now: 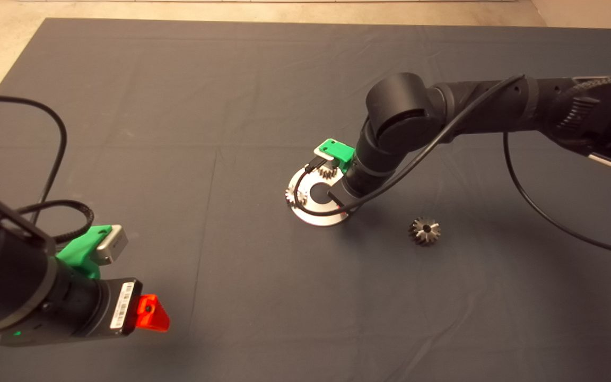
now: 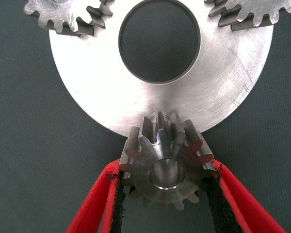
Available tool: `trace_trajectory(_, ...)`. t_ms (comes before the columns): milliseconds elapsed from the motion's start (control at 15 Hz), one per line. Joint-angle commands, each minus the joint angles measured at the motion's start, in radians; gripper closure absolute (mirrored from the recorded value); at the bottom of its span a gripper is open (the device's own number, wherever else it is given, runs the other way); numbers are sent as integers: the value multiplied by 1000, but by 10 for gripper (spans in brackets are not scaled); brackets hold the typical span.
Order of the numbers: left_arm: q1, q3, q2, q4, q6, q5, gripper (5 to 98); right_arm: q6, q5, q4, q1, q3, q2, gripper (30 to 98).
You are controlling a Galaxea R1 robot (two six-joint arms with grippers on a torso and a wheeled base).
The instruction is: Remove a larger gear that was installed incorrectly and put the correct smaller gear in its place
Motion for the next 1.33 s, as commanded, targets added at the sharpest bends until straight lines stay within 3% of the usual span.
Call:
trace_trajectory(0, -4, 15, -2, -20, -4, 124, 59, -4, -3, 21, 28, 8, 6, 891)
trace_trajectory(1267, -4, 15, -2, -20, -5, 124, 59, -1, -5, 21, 10, 7, 4, 892)
